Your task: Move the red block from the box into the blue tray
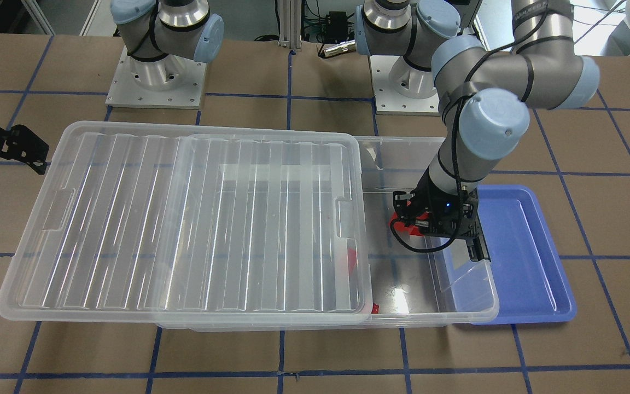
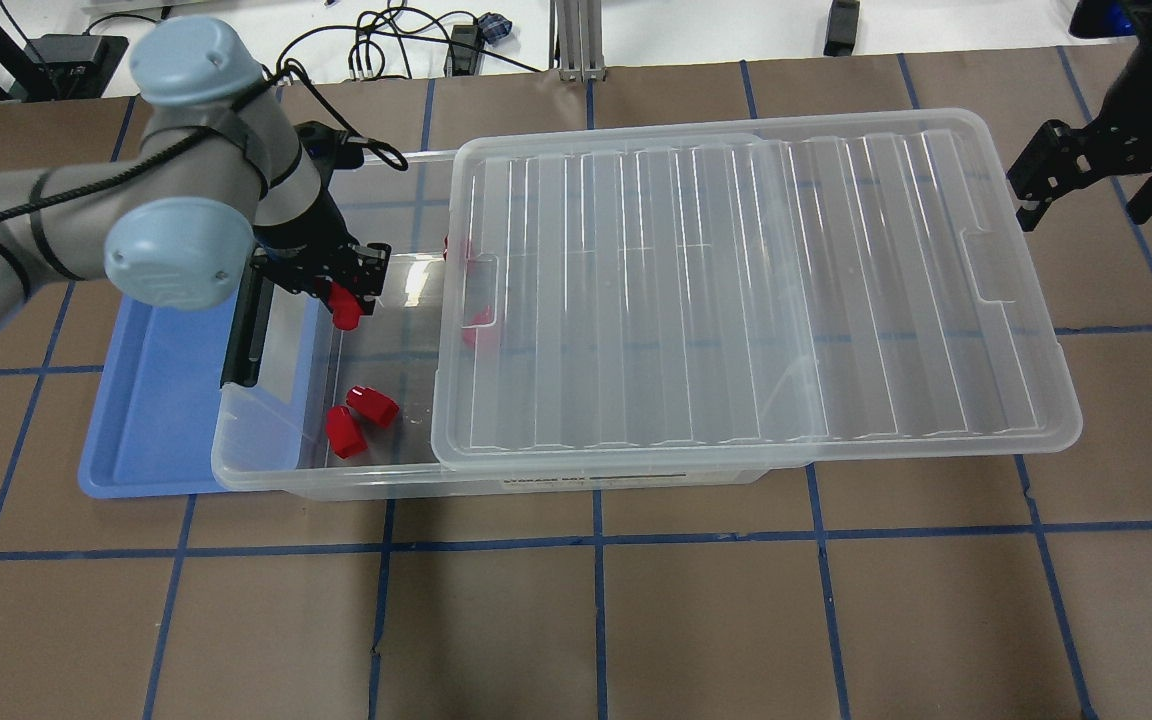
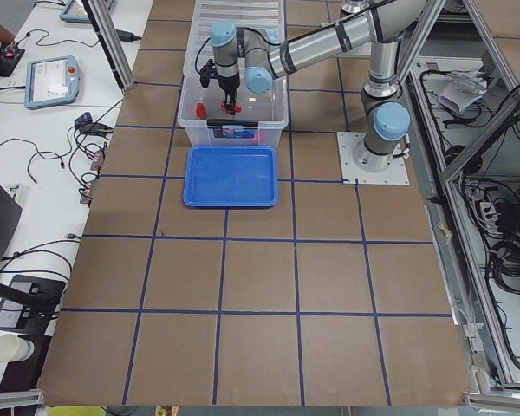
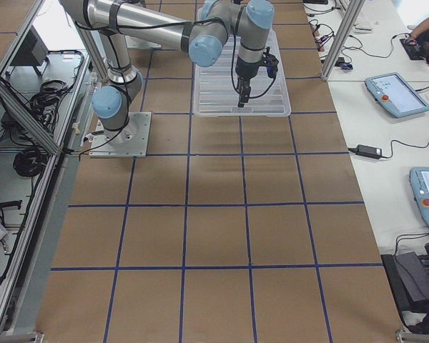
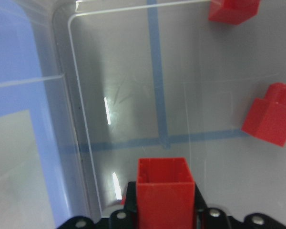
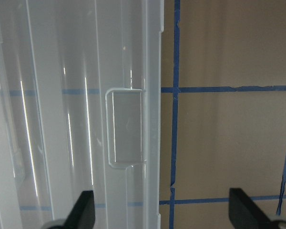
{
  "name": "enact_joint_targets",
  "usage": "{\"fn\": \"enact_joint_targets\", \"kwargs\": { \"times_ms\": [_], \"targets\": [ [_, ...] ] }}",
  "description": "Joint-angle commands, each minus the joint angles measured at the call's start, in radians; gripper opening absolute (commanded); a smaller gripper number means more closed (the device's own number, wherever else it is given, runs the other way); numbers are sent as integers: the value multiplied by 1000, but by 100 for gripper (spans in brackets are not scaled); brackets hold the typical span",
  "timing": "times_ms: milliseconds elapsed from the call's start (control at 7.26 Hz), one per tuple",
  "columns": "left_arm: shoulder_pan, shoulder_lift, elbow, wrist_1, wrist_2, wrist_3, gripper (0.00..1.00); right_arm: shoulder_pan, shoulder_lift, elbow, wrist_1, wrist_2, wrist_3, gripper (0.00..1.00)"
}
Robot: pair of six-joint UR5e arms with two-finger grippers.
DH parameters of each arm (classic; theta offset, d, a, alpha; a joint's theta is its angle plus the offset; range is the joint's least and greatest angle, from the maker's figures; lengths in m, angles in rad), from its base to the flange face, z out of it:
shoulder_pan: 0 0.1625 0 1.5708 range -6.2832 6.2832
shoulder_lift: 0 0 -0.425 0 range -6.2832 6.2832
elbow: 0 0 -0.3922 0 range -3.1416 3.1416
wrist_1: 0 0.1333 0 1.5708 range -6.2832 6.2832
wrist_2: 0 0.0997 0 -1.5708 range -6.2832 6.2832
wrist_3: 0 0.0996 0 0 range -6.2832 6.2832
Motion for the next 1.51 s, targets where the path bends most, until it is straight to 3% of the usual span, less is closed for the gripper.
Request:
{"fn": "enact_joint_targets", "kwargs": {
  "times_ms": [0,275,551,688,826,1101,1239,1377],
  "targets": [
    [93,31,82,-116,47,15,3,0,1,0,-4,-1,0,100],
    [252,3,76,-138,68,248,4,-5,5,2,-10,2,-11,100],
    [360,-64,54,-84,56,364,4,-41,21,2,-52,-16,-11,100],
    [385,-115,21,-52,61,393,4,-57,47,3,-115,-62,-15,100],
    [409,-158,-25,81,56,393,4,-58,50,3,-125,-58,-14,100],
    [413,-227,-76,163,47,396,6,-61,115,5,-129,-50,-6,100],
    [413,-248,-85,198,52,416,36,-61,148,3,-182,-50,-12,100],
    [414,-256,-96,261,53,429,44,-61,159,5,-203,-59,-14,100]
  ]
}}
